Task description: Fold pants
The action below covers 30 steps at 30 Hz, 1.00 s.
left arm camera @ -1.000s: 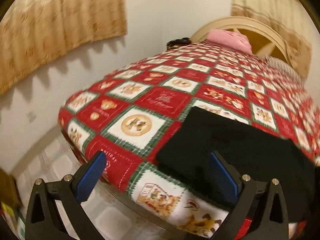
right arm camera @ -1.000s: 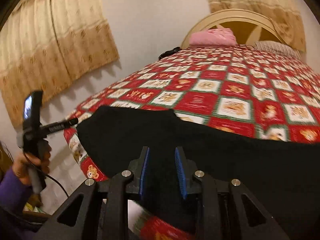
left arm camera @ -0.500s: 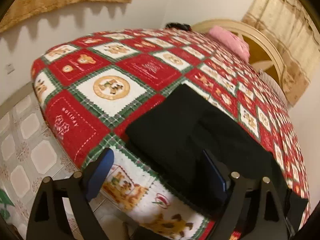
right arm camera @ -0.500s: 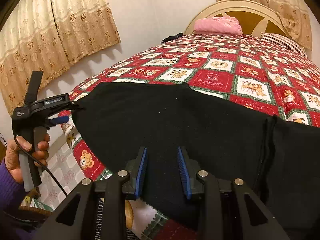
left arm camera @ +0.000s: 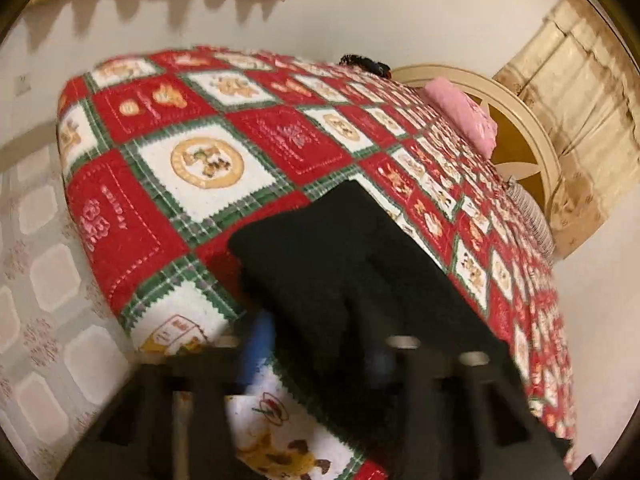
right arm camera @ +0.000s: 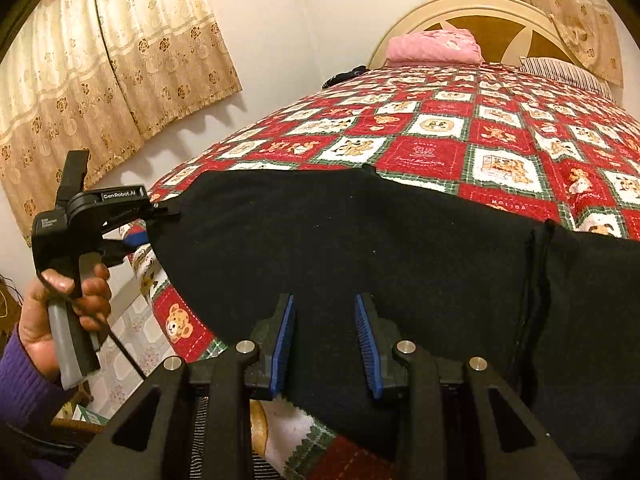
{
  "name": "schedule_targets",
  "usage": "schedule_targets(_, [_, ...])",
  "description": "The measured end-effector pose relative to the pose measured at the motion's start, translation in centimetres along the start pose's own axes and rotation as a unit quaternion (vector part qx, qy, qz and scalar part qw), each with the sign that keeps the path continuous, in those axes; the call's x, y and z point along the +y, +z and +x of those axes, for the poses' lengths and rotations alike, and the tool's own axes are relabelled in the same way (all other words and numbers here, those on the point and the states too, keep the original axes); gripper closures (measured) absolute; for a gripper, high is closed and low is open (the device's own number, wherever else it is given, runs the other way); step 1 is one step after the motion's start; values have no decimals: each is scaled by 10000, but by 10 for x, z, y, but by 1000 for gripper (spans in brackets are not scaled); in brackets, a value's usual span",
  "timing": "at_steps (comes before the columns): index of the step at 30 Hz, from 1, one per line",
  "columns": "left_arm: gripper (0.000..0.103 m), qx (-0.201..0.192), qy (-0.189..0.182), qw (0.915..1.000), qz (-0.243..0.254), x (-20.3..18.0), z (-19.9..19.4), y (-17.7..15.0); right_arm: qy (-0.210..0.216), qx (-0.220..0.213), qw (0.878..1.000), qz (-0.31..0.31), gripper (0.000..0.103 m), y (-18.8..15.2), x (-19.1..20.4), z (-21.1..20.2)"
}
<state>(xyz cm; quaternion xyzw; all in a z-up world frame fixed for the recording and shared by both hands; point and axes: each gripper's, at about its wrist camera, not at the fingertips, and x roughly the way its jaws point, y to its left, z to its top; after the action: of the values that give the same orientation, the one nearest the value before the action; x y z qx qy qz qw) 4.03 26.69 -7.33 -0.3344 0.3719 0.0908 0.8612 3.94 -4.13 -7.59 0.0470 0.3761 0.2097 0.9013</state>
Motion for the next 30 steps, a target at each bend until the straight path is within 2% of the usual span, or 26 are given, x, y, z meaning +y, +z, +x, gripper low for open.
schedule_targets(2, [79, -71, -191, 9998, -83, 6, -1, -3, -5, 3, 10000, -4, 70, 0, 0, 0])
schedule_targets(6, [81, -162, -73, 9996, 238, 0, -5, -7, 16, 7, 10000, 39, 70, 0, -2, -4])
schedule_targets(9, [83, -374, 49, 9971, 663, -15, -14, -8, -50, -301, 9990, 318, 70, 4, -12, -22])
schedule_targets(12, [83, -716, -167, 9874, 1402, -49, -34, -12, -269, -686, 9953, 635, 70, 9, -32, -49])
schedule_targets(14, [83, -902, -425, 9742, 2024, -79, -48, -21, -509, -881, 9909, 881, 70, 10, -52, -70])
schedule_targets(17, [83, -996, -872, 9505, 2811, -126, -61, -41, -701, -965, 9843, 1304, 70, 5, -87, -97])
schedule_targets(18, [83, -971, -1113, 9402, 3071, -143, -64, -51, -780, -1005, 9815, 1433, 70, 2, -97, -106])
schedule_targets(20, [83, -860, -1529, 9230, 3425, -169, -68, -70, -941, -1092, 9763, 1612, 70, -2, -115, -124])
schedule_targets(22, [83, -655, -1981, 9024, 3771, -197, -69, -95, -1097, -1237, 9701, 1777, 70, -6, -130, -145])
schedule_targets(25, [83, -210, -2465, 8719, 4225, -229, -60, -136, -1248, -1371, 9636, 1924, 70, -13, -144, -167])
schedule_targets(26, [83, -67, -2578, 8579, 4444, -237, -55, -153, -1259, -1382, 9620, 1990, 70, -16, -148, -171])
schedule_targets(28, [83, 180, -2478, 8349, 4911, -247, -41, -183, -1126, -1350, 9603, 2167, 70, -21, -154, -174])
schedule_targets(29, [83, 315, -2380, 8288, 5055, -249, -33, -194, -1047, -1326, 9600, 2231, 70, -23, -155, -173])
schedule_targets(30, [83, 399, -2315, 8265, 5116, -247, -29, -199, -925, -1295, 9605, 2283, 70, -25, -155, -171])
